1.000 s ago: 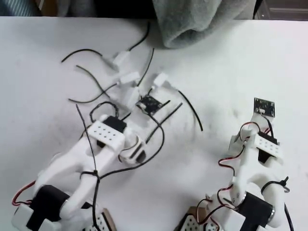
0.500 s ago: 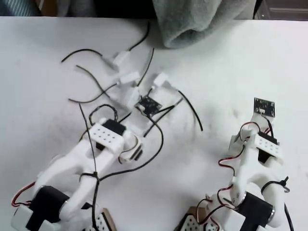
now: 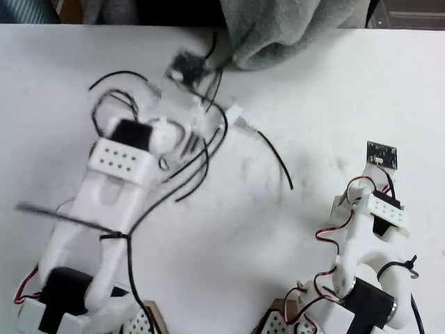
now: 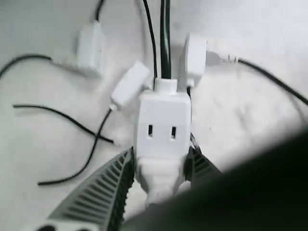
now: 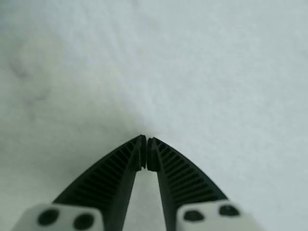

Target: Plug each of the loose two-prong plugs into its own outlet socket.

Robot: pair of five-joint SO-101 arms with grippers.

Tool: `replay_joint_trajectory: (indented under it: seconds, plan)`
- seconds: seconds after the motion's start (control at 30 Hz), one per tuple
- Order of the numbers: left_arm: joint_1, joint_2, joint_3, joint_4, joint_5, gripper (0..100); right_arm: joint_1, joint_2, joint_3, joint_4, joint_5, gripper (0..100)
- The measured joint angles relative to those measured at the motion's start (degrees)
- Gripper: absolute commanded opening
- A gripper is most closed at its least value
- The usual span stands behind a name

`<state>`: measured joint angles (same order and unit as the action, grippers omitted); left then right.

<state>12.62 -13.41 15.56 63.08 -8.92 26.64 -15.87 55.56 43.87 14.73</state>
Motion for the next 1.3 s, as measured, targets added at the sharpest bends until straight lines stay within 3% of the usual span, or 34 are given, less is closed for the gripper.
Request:
replay_joint_trajectory:
  seconds: [0.13,0.3,0.4,0.53,0.77,0.9,1.13,1.3]
  plan:
    - [-0.8,5.6,-8.3,-1.5,-5.2,2,0.0,0.0,0.0,0.0,0.0,2.1]
    - [-4.0,21.8,-19.7,-3.1,-6.2,3,0.1,0.0,0.0,0.0,0.0,2.1]
    - [-6.2,33.4,-28.5,-3.1,-6.5,9,0.0,0.0,0.0,0.0,-0.1,2.1]
    - [-8.2,47.7,-41.0,1.8,-6.5,20,0.1,0.0,0.0,-0.9,-0.3,2.1]
    - [-8.4,62.6,-62.8,14.9,-6.5,22,0.0,0.0,0.0,-0.9,-0.3,2.1]
    - [-8.5,65.1,-75.4,22.2,-6.5,27,0.0,0.0,0.0,-0.9,-0.3,2.1]
    - [-11.8,65.1,-104.3,35.1,-6.5,27,0.0,0.0,0.0,-0.9,-0.4,2.1]
    - [-15.0,58.6,-107.9,38.7,-6.5,27,0.0,0.0,0.0,-0.9,-0.4,2.1]
